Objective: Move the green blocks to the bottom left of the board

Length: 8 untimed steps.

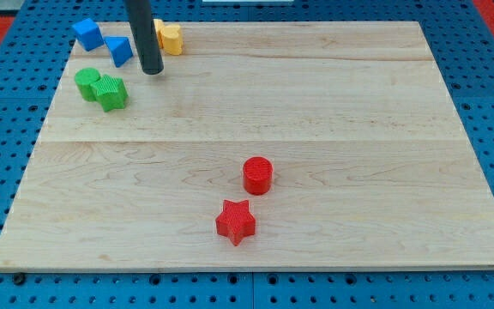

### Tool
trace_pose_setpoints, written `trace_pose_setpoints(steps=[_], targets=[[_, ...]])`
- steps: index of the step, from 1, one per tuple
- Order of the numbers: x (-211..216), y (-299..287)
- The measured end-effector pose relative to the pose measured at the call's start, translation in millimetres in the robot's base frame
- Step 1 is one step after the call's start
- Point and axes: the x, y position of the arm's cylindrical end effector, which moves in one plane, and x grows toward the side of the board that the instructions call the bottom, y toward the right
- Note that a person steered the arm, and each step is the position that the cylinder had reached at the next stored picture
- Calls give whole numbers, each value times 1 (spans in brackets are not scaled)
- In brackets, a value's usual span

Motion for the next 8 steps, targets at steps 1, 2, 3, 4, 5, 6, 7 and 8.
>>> trace_pose_setpoints(steps=[1, 2, 3, 4, 5, 6, 7, 8], targets=[[2, -31], [2, -81], [26, -98], [51, -82], [62, -81], [44, -92], [40, -59], [76, -11]])
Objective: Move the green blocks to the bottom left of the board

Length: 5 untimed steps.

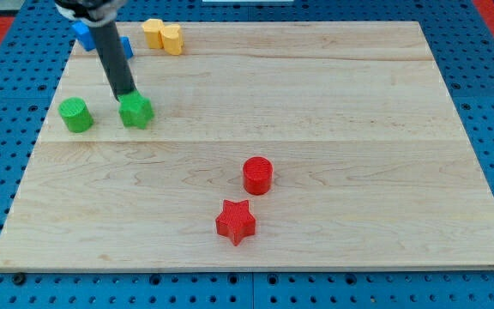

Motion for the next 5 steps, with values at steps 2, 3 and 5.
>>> trace_pose_setpoints(steps=[2, 3, 5], targets=[[13, 49], [50, 69], [80, 14]])
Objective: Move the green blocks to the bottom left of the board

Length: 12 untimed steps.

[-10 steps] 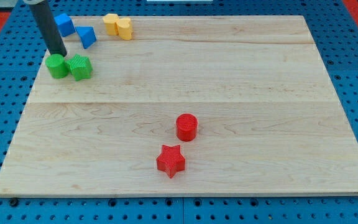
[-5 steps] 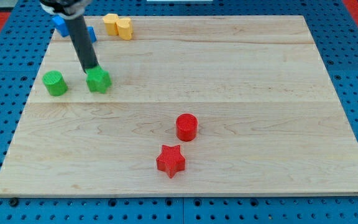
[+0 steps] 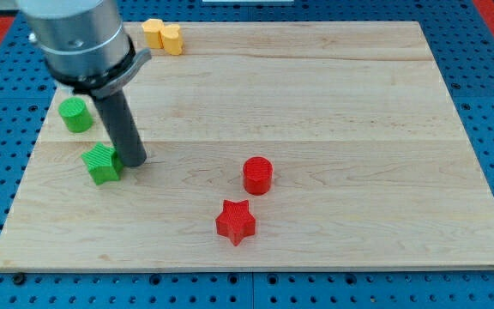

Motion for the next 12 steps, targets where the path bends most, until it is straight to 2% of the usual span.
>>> trace_pose_setpoints(steps=[1, 2, 3, 4, 5, 6, 7, 8, 9, 10, 11, 12], targets=[[-17, -47], [39, -50], [23, -66], [-4, -21], [41, -50], [59, -85], [26, -152], [-43, -155], [-84, -150], [-60, -68], [-50, -35], [-62, -16]])
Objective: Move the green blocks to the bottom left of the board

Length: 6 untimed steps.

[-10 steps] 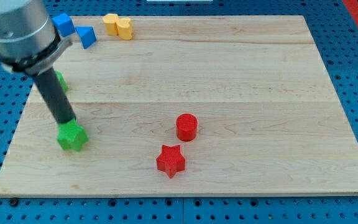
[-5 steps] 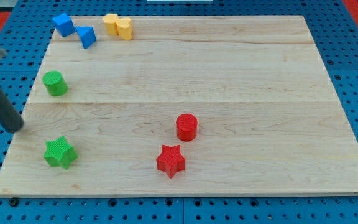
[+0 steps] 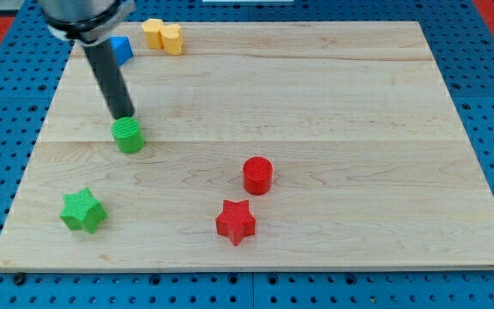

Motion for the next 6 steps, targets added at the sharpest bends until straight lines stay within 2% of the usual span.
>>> trace_pose_setpoints(steps=[1, 2, 3, 4, 5, 6], targets=[[64, -16], [104, -20], [69, 14], [101, 57], [112, 0], [152, 48]])
